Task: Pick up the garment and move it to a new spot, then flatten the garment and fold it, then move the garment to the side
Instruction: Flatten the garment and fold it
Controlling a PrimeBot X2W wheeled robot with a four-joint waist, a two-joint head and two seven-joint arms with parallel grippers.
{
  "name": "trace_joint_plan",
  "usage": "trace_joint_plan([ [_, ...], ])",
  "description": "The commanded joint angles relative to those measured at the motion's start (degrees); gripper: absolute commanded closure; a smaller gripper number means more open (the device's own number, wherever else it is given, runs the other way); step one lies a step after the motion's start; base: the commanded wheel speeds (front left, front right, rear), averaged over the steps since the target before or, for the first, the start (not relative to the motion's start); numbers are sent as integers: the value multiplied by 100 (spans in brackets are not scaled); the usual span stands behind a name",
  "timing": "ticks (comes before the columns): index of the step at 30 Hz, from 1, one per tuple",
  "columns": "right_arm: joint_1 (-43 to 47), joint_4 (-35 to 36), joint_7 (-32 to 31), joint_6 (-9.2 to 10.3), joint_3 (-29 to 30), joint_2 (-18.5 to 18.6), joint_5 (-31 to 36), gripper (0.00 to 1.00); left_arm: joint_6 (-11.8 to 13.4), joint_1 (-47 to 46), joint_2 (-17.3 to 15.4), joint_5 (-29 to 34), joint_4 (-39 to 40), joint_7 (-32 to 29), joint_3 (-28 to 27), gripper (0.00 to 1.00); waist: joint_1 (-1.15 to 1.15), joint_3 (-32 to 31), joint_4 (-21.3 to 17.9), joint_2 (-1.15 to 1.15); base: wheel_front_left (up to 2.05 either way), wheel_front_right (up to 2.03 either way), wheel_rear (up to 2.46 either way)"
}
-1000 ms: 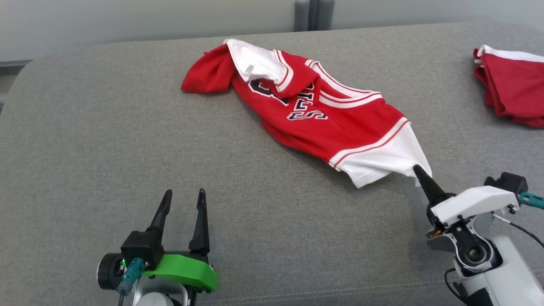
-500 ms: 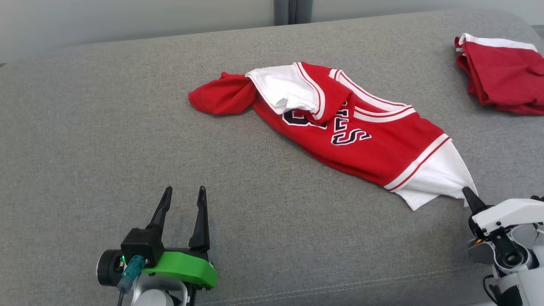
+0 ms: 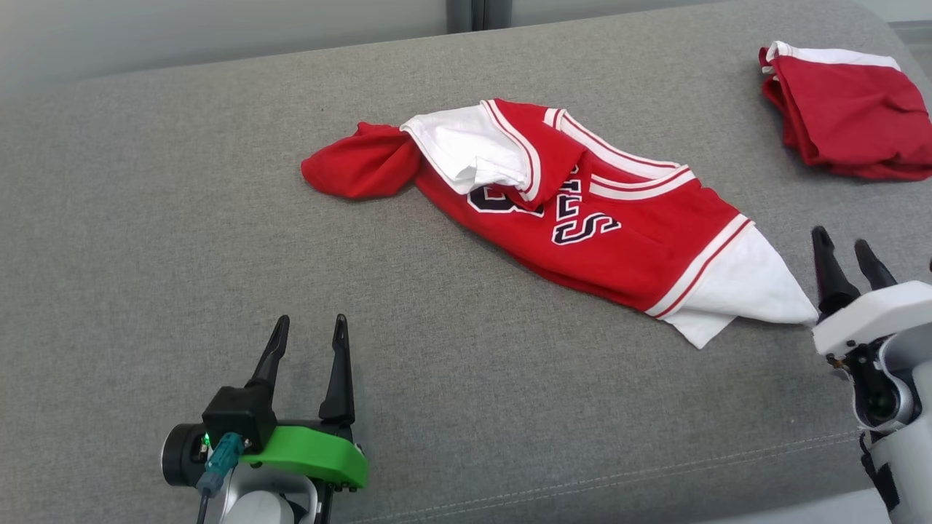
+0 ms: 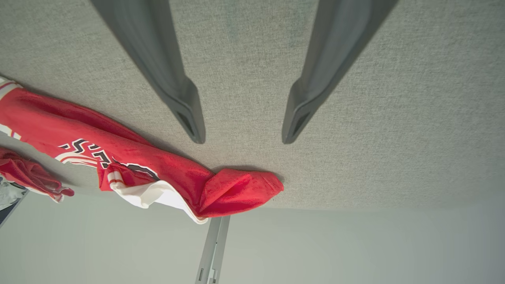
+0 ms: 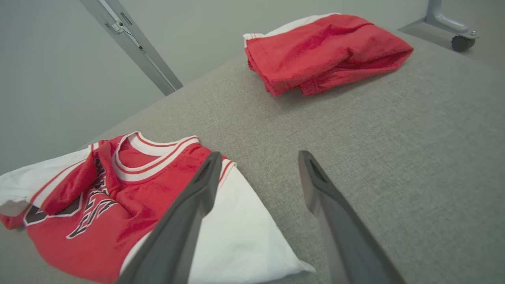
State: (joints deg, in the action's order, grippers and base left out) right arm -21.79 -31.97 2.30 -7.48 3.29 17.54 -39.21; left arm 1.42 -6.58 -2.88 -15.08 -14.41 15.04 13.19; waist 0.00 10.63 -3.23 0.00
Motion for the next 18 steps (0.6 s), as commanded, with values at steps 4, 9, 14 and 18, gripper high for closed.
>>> trace_joint_plan([
  [4,52,895,60,0,-558,-86,502,0,-23,-132,-8,-44,57,10,56,0,0,-22,-8,0,0,0,0],
  [9,-110,1363,-17,-1,-1201,-208,1126,0,12,-133,-8,33,257,10,144,0,0,-24,253,0,0,0,0],
  [14,-394,1119,41,0,-1625,-359,1525,0,41,-112,-8,92,425,10,244,0,0,-24,562,0,0,0,0],
  [18,-838,485,153,0,-1989,-427,1895,0,60,-71,-8,103,531,10,345,0,0,-3,913,0,0,0,0],
])
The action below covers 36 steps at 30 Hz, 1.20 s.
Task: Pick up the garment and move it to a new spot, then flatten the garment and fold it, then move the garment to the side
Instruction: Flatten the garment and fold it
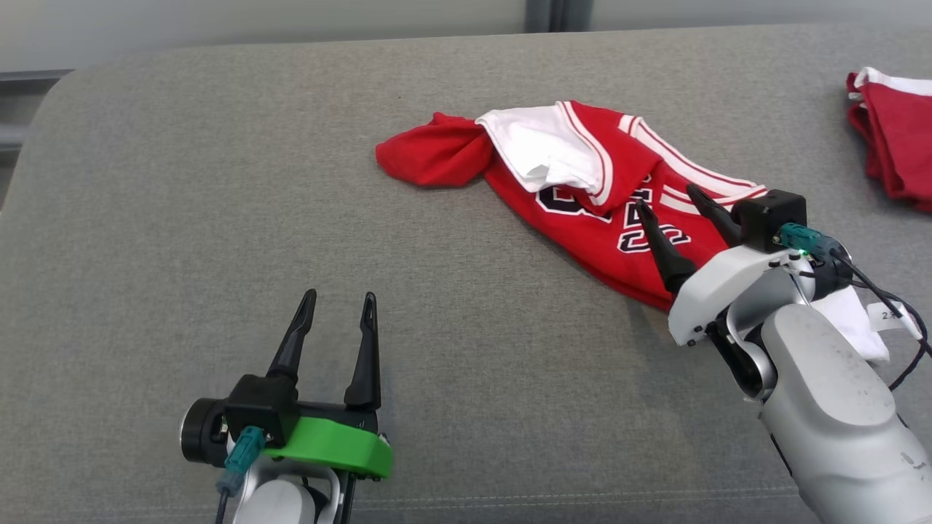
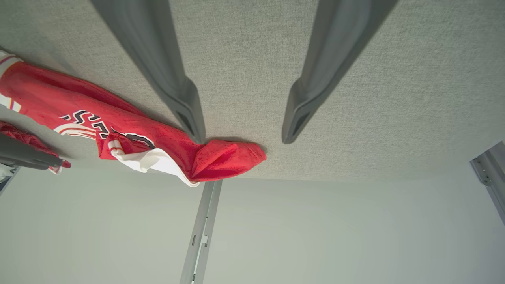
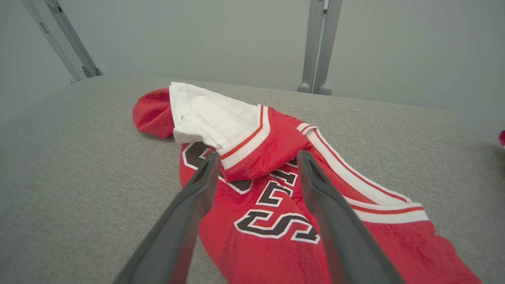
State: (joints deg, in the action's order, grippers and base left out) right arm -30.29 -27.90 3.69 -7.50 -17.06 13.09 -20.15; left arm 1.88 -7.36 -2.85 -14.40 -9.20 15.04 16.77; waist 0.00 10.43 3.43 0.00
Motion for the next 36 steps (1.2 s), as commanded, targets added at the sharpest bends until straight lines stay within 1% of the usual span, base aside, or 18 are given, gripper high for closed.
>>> trace_joint_plan([
  [1,-94,-117,55,2,-18,-16,55,0,16,11,-11,15,29,10,24,0,0,29,342,0,0,0,0],
  [7,-804,-1460,279,2,-194,-106,455,0,67,-48,-11,-77,101,10,208,0,0,148,855,0,0,0,0],
  [12,-1378,-2466,363,3,-223,-81,589,0,111,-121,-11,-161,123,10,341,0,0,265,1196,0,0,0,0],
  [13,-1498,-2637,402,3,-208,-46,636,16,119,-132,-11,-180,127,10,362,0,0,288,1246,0,0,0,0],
  [14,-1610,-2791,445,3,-189,-17,663,54,131,-142,-11,-182,128,10,379,0,0,305,1290,0,0,0,0],
  [15,-1713,-2931,480,3,-172,-8,690,65,148,-145,-10,-187,135,10,395,0,0,320,1325,0,0,0,0],
  [16,-1817,-3066,519,3,-151,1,705,85,168,-145,-10,-205,144,10,409,0,0,336,1353,0,0,0,0],
  [17,-1922,-3186,542,3,-109,22,714,100,175,-145,-10,-218,145,10,422,0,0,347,1373,0,0,0,0],
  [21,-2393,-3589,663,3,77,222,818,100,216,-146,-10,-250,162,10,466,0,0,385,1431,0,0,0,0],
  [26,-3011,-3911,791,3,331,533,999,100,241,-150,-10,-299,186,10,535,0,0,426,1483,0,0,0,0],
  [33,-3984,-4158,932,3,800,1218,1511,100,287,-105,-10,-377,198,10,654,0,0,473,1561,0,0,0,0],
  [36,-4273,-4151,975,3,972,1297,1734,100,308,-88,-10,-401,206,10,671,0,0,486,1578,0,0,0,0],
])
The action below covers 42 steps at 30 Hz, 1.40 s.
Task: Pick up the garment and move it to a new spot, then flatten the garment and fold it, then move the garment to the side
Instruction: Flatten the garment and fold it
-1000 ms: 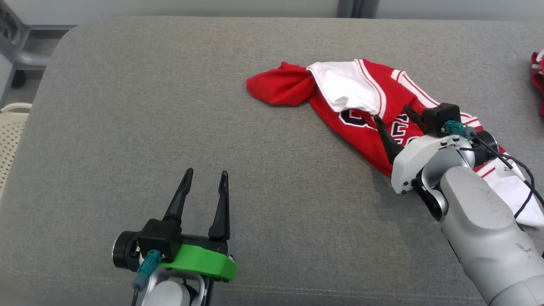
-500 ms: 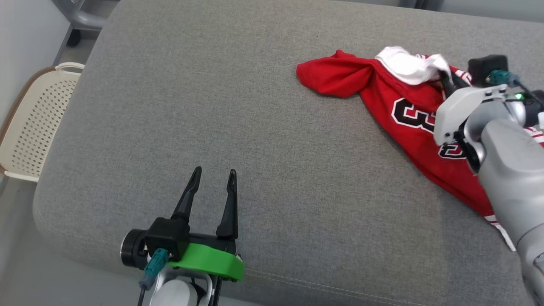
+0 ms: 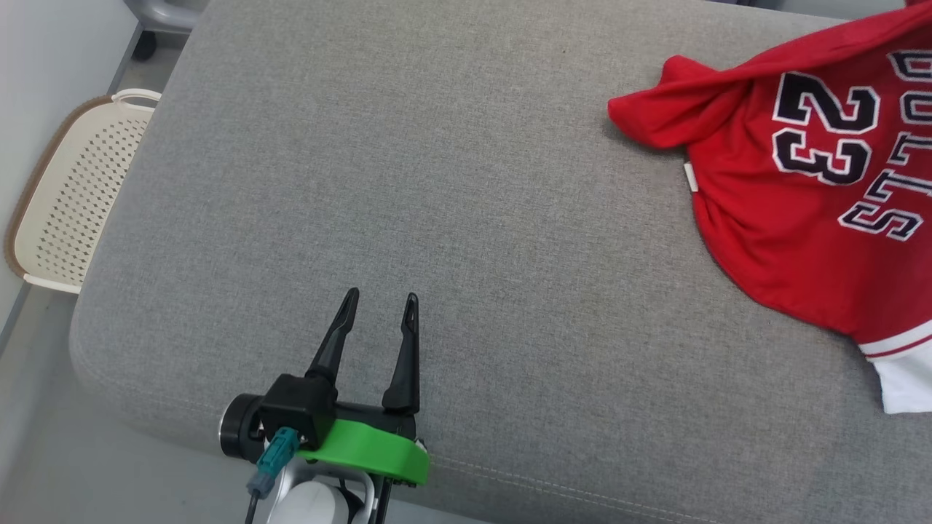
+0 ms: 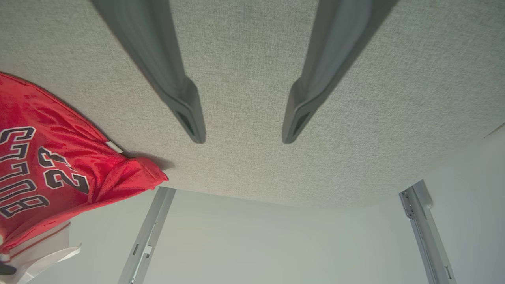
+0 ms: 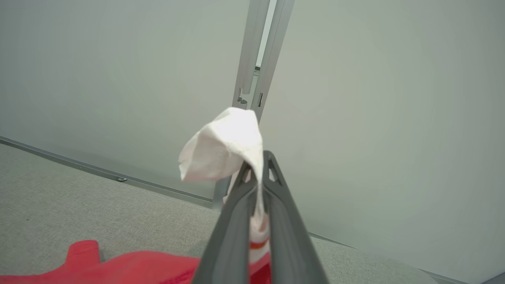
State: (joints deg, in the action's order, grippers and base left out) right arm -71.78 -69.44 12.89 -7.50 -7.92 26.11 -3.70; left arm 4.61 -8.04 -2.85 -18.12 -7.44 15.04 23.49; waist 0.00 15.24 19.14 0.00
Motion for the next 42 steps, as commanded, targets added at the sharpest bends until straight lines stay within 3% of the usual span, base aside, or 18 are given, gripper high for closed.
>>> trace_joint_plan([
  [1,-213,22,65,3,112,6,165,100,47,-10,-10,-36,34,10,3,0,0,8,7,0,0,0,0],
  [9,-521,222,173,3,524,-130,518,100,88,63,-10,-32,15,10,-1,0,0,-71,-64,0,0,0,0],
  [16,-235,173,11,3,1000,76,1257,100,50,8,-10,22,44,10,-10,0,0,-31,-143,0,0,0,0],
  [22,121,657,-448,5,2063,428,2308,100,14,-128,-10,-23,52,10,89,0,0,177,-30,0,0,0,0],
  [28,758,1323,-1017,5,3253,-21,3399,100,40,-179,-10,-72,17,10,157,0,0,216,37,0,0,0,0],
  [29,850,1320,-1142,5,3362,-157,3520,58,33,-200,-10,-69,14,10,178,0,0,212,31,0,0,0,0],
  [30,882,1319,-1197,5,3458,-289,3563,5,24,-215,-10,-72,14,10,191,0,0,210,19,0,0,0,0],
  [31,902,1325,-1231,5,3510,-387,3646,0,14,-226,-10,-70,12,10,208,0,0,211,1,0,0,0,0],
  [36,937,1074,-1196,5,3455,-732,3767,0,-38,-244,-10,-31,-42,10,290,0,0,188,-174,0,0,0,0],
  [42,698,585,-374,5,3077,-1106,3264,0,-211,-419,-11,-187,-259,10,338,0,0,58,-633,0,0,0,0],
])
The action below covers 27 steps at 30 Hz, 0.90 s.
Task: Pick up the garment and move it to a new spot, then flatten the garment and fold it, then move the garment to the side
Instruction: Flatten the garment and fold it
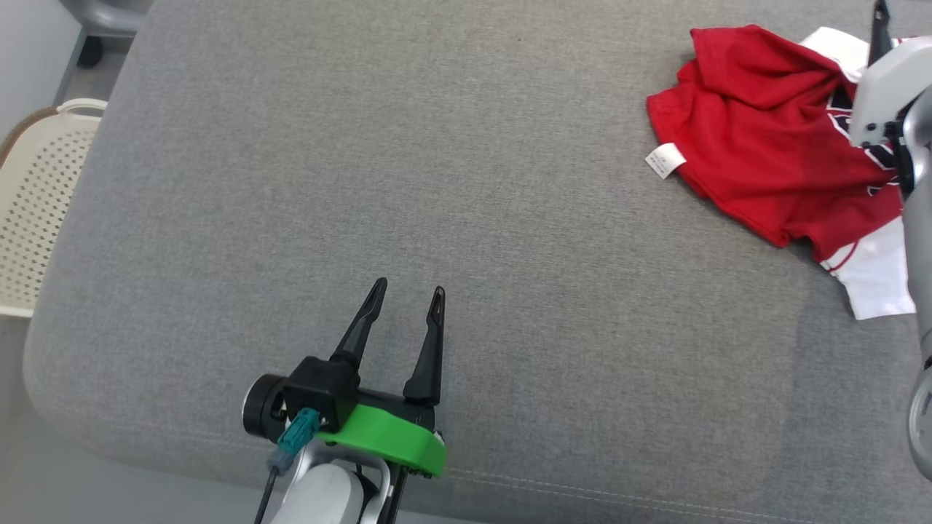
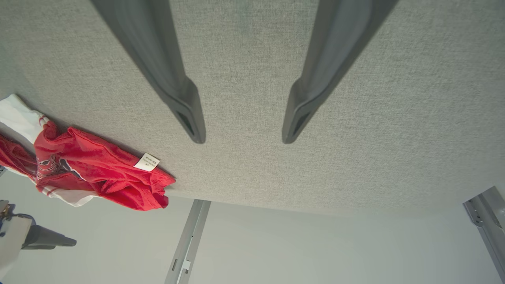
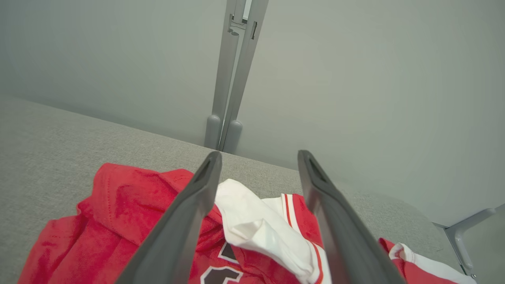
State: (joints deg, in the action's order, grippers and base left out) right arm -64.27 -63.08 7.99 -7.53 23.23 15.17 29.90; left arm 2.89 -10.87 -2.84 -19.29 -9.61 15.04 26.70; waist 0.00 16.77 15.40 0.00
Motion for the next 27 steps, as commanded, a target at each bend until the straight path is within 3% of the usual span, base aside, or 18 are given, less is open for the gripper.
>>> trace_joint_plan([
  [1,-76,-149,288,9,-140,-103,-201,0,-70,-202,-14,-108,-154,10,19,0,0,-128,-380,0,0,0,0],
  [5,-132,-379,605,9,-462,-310,-578,0,-194,-543,-16,-318,-561,3,93,0,0,-182,-739,0,0,0,0],
  [9,62,-287,725,9,-971,-663,-1201,0,-266,-1146,-17,-593,-1193,-61,118,0,0,-188,-1364,0,0,0,0],
  [14,932,881,724,9,-1771,-862,-2318,0,-352,-2012,-17,-1155,-2005,-266,103,0,0,-36,-2124,0,0,0,0],
  [20,2211,2469,726,9,-2428,-727,-3600,0,-289,-2927,-22,-1669,-2988,-499,-1,0,0,244,-2788,0,0,0,0],
  [27,3237,3829,727,9,-2749,-691,-4251,0,-210,-3799,-27,-1908,-4160,-664,-132,0,0,507,-3289,0,0,0,0],
])
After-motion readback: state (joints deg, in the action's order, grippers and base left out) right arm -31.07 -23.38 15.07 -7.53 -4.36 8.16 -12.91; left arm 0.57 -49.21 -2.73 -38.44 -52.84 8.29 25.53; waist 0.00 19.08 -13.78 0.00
